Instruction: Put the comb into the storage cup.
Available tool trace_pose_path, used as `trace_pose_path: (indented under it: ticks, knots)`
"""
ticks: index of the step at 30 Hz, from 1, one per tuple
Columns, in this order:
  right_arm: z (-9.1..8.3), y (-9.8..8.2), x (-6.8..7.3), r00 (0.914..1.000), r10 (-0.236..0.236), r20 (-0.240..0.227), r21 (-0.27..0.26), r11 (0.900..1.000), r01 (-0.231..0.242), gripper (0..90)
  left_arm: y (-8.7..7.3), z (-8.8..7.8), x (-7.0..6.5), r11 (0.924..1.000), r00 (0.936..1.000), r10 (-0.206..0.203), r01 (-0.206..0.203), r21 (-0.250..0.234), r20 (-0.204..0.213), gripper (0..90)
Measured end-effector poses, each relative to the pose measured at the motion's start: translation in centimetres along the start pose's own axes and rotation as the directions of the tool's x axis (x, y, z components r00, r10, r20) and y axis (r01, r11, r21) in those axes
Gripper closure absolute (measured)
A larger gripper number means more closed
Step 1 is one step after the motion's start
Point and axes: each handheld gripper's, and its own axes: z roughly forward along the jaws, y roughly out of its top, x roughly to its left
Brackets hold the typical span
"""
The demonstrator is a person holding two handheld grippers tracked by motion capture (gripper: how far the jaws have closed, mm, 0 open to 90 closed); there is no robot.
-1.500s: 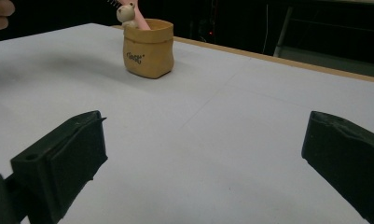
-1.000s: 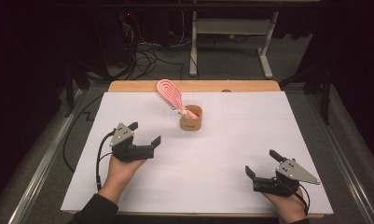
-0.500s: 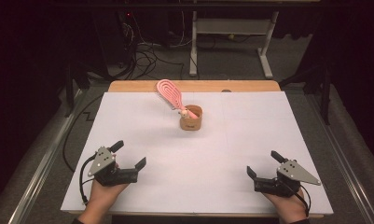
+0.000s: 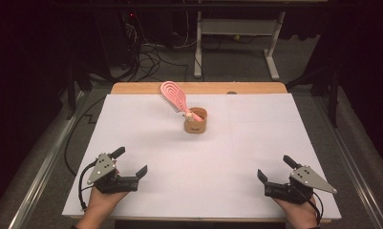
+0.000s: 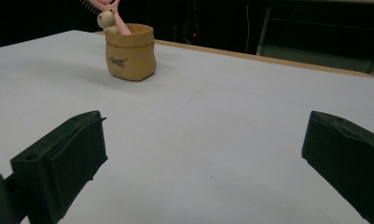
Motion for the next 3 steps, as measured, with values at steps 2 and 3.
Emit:
trace_pose_path:
  ticks: [2, 3]
  knots:
    - [0.01, -0.02, -0.03, 1.0, -0.002, -0.002, 0.0, 1.0, 0.002, 0.2, -0.03, 0.06, 0.01, 1.0, 1.0, 0.002, -0.002, 0.005, -0.002, 0.0]
    - [0.01, -0.03, -0.07, 1.0, -0.002, -0.002, 0.0, 1.0, 0.002, 0.2, -0.02, 0.04, 0.02, 1.0, 1.0, 0.002, -0.002, 0.008, -0.004, 0.0]
